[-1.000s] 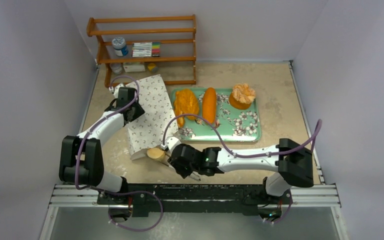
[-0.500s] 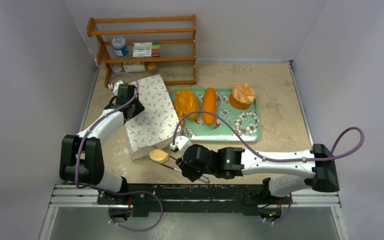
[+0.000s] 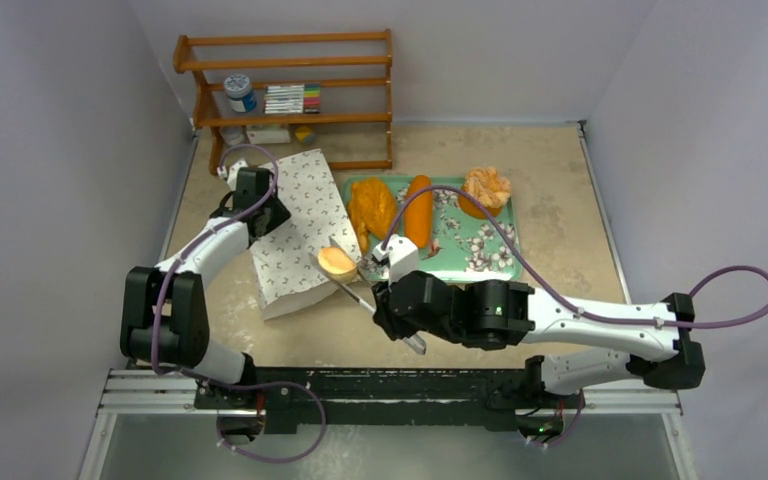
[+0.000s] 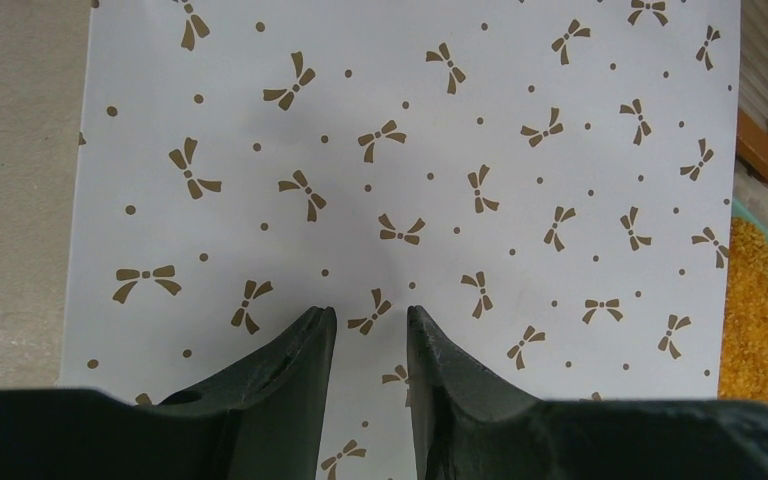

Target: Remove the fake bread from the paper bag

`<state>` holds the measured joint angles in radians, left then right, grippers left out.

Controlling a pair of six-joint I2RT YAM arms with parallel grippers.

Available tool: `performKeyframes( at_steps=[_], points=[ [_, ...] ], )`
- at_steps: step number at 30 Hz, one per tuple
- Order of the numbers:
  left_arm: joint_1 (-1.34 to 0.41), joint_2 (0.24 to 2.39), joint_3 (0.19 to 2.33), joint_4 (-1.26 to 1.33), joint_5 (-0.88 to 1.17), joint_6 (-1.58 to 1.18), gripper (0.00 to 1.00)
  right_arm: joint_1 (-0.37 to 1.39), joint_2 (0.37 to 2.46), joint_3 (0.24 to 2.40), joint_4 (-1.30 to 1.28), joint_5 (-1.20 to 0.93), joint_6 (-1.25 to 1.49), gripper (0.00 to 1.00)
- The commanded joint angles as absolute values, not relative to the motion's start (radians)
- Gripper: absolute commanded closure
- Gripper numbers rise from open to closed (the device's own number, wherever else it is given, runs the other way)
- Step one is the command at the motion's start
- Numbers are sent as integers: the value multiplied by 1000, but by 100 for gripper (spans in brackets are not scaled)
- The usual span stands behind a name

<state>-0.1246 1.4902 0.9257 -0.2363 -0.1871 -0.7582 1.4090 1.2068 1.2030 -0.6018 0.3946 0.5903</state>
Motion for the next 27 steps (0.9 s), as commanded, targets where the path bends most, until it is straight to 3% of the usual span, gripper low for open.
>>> performKeyframes(
  at_steps=[1,6,20,27],
  points=[
    [-118,1462,933,-178,-178,-773,67,1394,1226,1270,-711,637,780,75],
    [-117,1431,937,-188,-179,-763,67,1245,1259,1211,-727,690,863,74],
    [-117,1379,895,-174,-161,-755,67,911,1334,1020,-471,704,800,72],
    [-112,1374,890,-168,-154,-754,67,828,1391,976,-397,666,786,63]
  ],
)
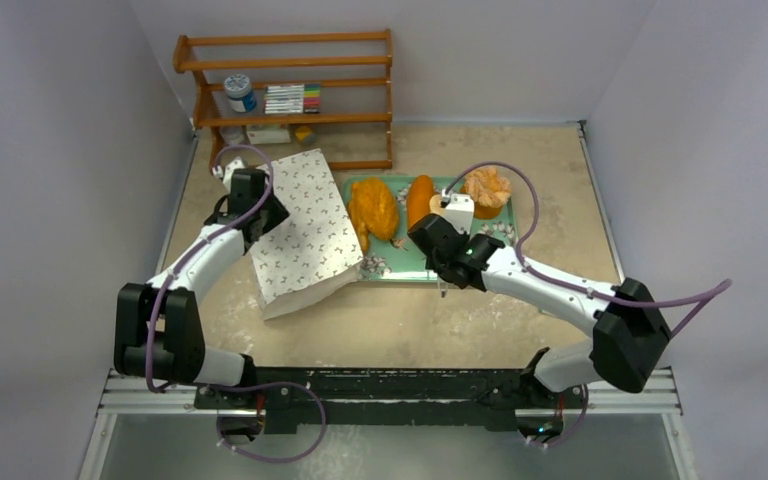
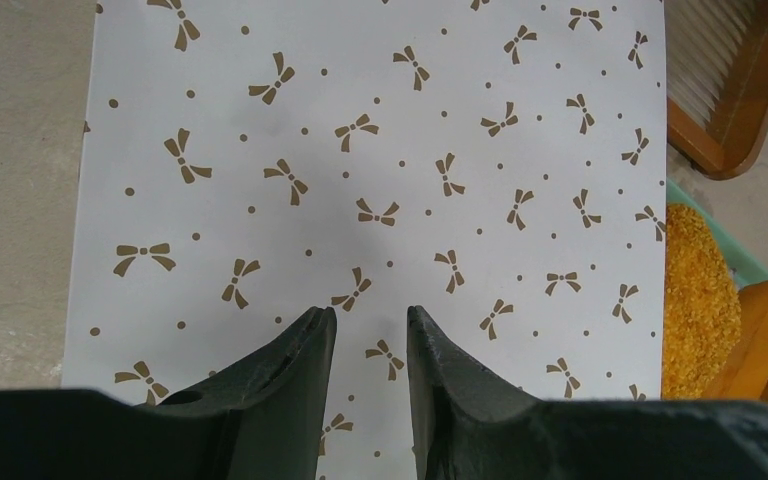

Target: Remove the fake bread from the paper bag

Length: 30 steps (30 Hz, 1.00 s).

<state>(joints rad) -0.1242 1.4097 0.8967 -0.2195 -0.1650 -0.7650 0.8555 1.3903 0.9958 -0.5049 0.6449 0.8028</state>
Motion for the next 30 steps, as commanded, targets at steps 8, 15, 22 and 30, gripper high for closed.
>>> performKeyframes(
  at_steps=[8,15,22,30],
  points=[
    [-109,1377,888,-165,-150,-752,67,798,1431,908,-354,611,796,37],
    [-107,1384,883,-157,-144,-758,67,798,1396,893,-353,601,798,38],
    [-104,1392,882,-151,-133,-762,67,798,1397,876,-374,590,834,36],
    [-100,1394,882,-149,-130,-761,68,798,1460,844,-333,527,890,26]
  ],
)
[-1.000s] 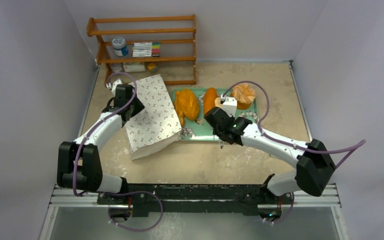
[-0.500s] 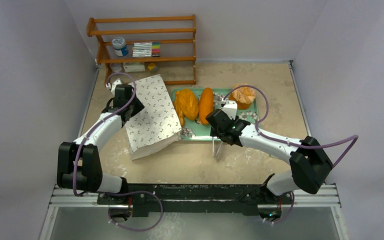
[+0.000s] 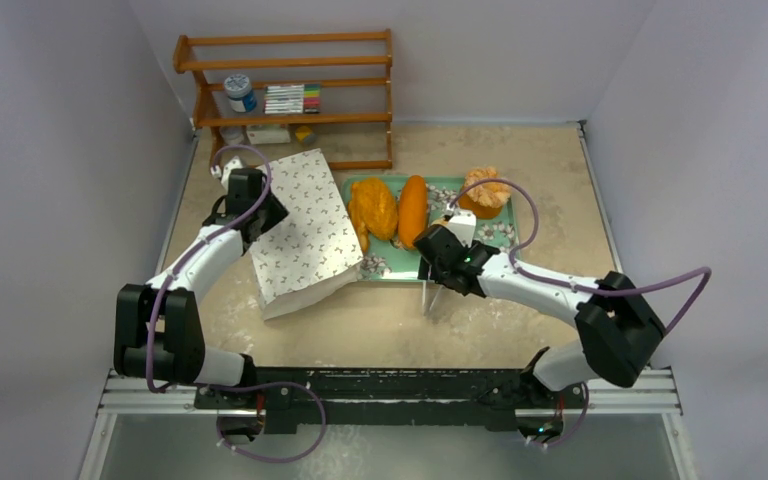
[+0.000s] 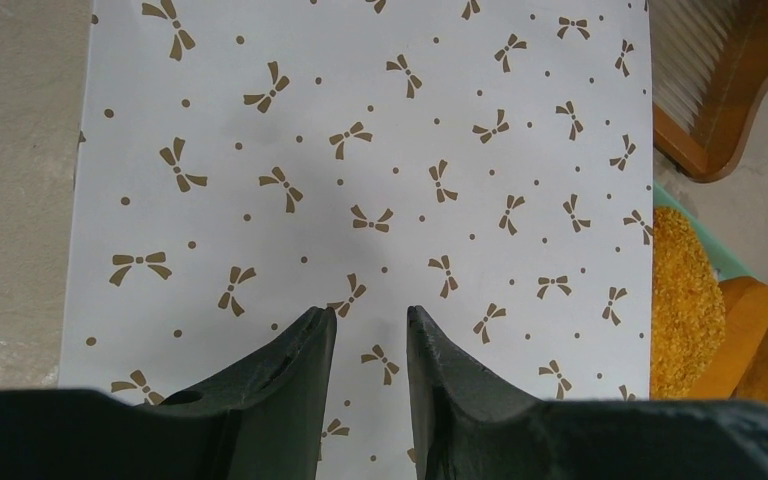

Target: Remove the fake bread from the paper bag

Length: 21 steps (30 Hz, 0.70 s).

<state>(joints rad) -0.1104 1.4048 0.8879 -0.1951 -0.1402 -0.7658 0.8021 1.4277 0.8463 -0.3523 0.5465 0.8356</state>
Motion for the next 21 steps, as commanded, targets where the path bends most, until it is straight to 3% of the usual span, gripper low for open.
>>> performKeyframes(
  at_steps=[1,5,11,18,21],
  points=[
    [-99,1395,883,-150,-129,-761,68,798,1469,847,-325,526,886,23],
    [-95,1398,881,-149,-124,-759,68,798,1505,855,-307,511,878,20],
    [-88,1400,874,-140,-117,-758,68,798,1544,859,-297,509,875,22],
    [-83,1407,871,-135,-110,-757,68,798,1517,836,-285,541,891,51],
    [-81,1407,871,-131,-106,-759,68,798,1476,837,-312,565,898,53]
  ],
)
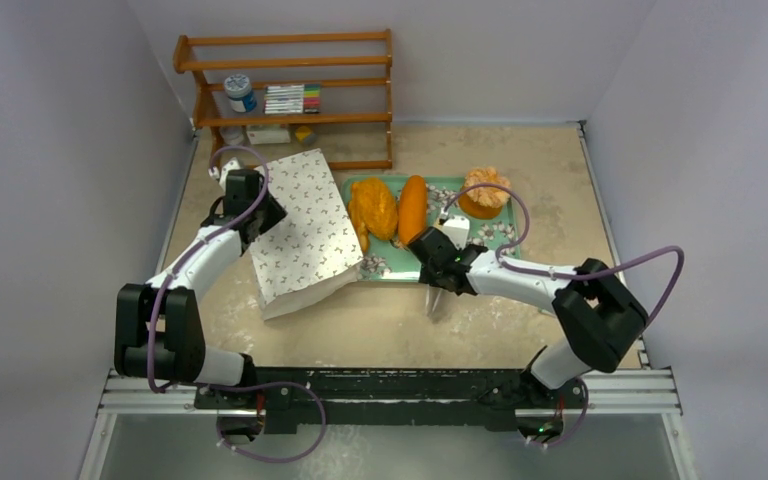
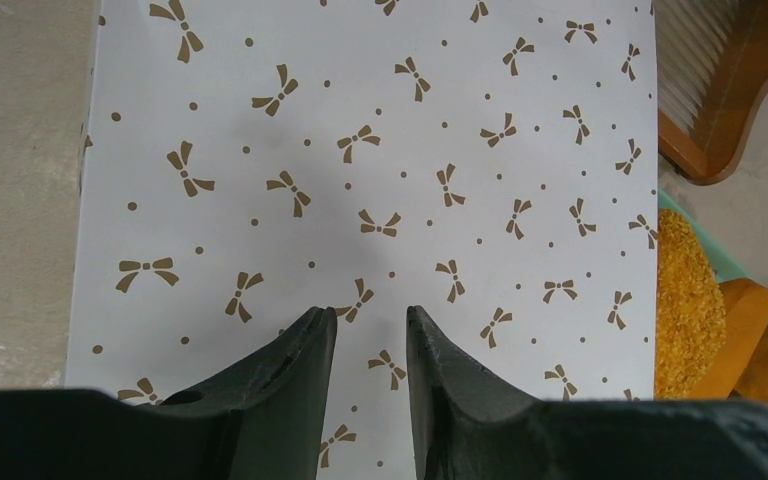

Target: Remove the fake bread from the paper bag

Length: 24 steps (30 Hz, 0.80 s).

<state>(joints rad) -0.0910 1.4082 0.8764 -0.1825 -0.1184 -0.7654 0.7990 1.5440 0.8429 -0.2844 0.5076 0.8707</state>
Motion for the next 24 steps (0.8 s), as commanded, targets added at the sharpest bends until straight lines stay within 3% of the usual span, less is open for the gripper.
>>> performKeyframes(
  at_steps=[1,9,24],
  points=[
    [-81,1409,871,-130,-105,-761,68,799,1458,838,-322,569,901,53],
    [-79,1412,875,-130,-109,-756,68,805,1330,834,-396,536,914,48],
    [-76,1416,876,-129,-100,-761,68,805,1313,816,-399,484,931,41]
  ],
)
